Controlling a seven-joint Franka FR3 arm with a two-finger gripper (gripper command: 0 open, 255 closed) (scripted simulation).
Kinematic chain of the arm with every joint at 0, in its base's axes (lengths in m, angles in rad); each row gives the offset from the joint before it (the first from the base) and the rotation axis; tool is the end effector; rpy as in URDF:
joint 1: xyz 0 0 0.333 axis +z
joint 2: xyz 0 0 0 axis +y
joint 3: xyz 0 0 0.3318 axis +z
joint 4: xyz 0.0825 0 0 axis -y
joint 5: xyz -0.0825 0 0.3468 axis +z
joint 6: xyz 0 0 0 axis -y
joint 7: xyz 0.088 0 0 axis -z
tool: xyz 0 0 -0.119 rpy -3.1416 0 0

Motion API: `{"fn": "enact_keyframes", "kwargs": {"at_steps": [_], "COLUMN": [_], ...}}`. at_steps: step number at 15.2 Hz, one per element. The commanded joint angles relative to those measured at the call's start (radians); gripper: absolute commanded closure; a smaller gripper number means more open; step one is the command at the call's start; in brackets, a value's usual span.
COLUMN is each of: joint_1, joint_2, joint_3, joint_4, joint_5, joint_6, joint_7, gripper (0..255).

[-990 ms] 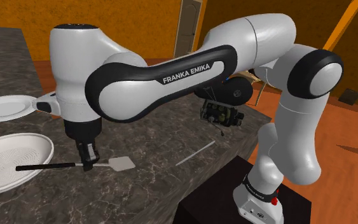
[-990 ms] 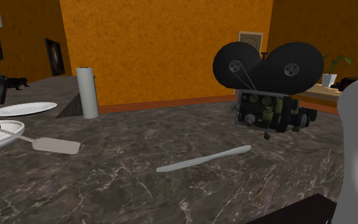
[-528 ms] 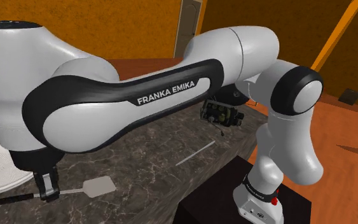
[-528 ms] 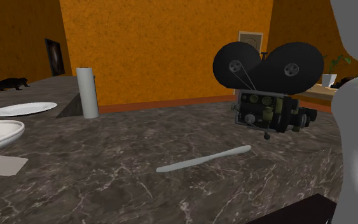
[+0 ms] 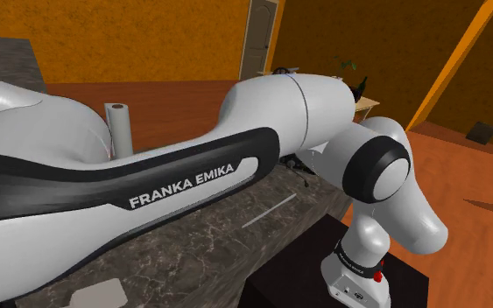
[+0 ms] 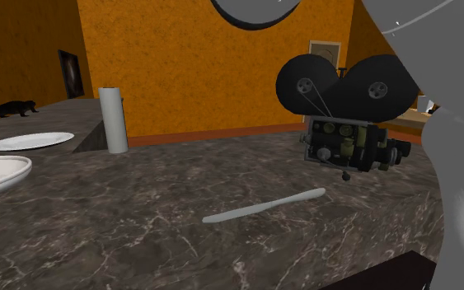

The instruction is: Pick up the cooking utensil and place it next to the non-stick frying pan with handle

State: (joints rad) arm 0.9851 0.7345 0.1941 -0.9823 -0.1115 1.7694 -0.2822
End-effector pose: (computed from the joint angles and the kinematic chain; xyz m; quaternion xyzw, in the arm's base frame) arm 0.3357 0.6509 0.4460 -0.7558 -0.6540 -0.0247 0.0219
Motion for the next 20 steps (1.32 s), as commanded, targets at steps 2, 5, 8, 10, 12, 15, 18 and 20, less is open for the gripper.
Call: {"fn": "enact_keyframes", "kwargs": {"at_steps": [2, 5, 8, 10, 12, 15, 18, 20], "joint_1": [0.000, -0.004, -0.006, -0.008, -0.009, -0.010, -0.010, -0.010], "joint_2": [0.006, 0.004, 0.006, 0.009, 0.014, 0.022, 0.027, 0.027], "joint_3": [-0.001, -0.001, -0.002, -0.002, -0.003, -0.004, -0.005, -0.005], "joint_4": [-0.029, -0.072, -0.109, -0.131, -0.151, -0.177, -0.188, -0.187], "joint_5": [-0.001, -0.002, -0.003, -0.004, -0.005, -0.007, -0.008, -0.008], "joint_6": [0.035, 0.076, 0.115, 0.140, 0.164, 0.198, 0.214, 0.214], "joint_7": [0.003, 0.005, 0.006, 0.007, 0.007, 0.009, 0.009, 0.009], "gripper": [255, 255, 255, 255, 255, 255, 255, 255]}}
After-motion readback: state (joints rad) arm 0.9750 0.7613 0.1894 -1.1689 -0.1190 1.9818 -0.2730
